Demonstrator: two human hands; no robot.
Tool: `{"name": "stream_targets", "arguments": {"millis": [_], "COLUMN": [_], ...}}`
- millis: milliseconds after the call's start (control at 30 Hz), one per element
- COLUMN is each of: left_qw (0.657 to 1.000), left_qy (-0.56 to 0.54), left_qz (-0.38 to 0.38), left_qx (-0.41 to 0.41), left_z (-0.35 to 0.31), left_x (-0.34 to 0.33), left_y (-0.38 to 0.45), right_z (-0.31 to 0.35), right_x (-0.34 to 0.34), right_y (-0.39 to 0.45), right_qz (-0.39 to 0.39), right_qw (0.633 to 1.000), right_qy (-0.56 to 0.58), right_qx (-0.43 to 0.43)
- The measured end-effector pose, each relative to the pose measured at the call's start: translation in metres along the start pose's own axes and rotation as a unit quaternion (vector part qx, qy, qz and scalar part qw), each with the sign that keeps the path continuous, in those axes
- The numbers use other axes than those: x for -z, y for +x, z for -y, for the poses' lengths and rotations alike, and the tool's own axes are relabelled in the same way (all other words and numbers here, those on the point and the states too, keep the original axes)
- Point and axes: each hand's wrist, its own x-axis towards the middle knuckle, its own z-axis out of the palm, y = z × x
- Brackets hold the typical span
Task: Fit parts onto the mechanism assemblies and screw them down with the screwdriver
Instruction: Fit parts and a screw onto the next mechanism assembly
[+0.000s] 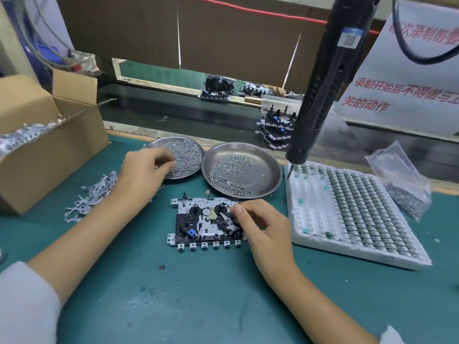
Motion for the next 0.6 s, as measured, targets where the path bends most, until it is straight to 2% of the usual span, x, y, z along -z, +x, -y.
{"name": "stream_targets", "arguments": {"millis": [367, 600], "left_qw": [0.997, 0.997], "left_qy": [0.027, 0.040], "left_qz": [0.011, 0.030], "left_qx": [-0.066, -0.052], "left_z": [0.0049, 0.0041], "left_x": [-0.0084, -0.0097], "left_y": [-0.0019, -0.0021], "right_z": [0.0001, 0.0019], "right_x": [0.0007, 0.0002], "right_y": [-0.0004, -0.0001], "right_qz": [0.001, -0.005], "right_qw": [1.000, 1.000], "right_qy": [0.001, 0.002], "right_qx": [-0.007, -0.010]}}
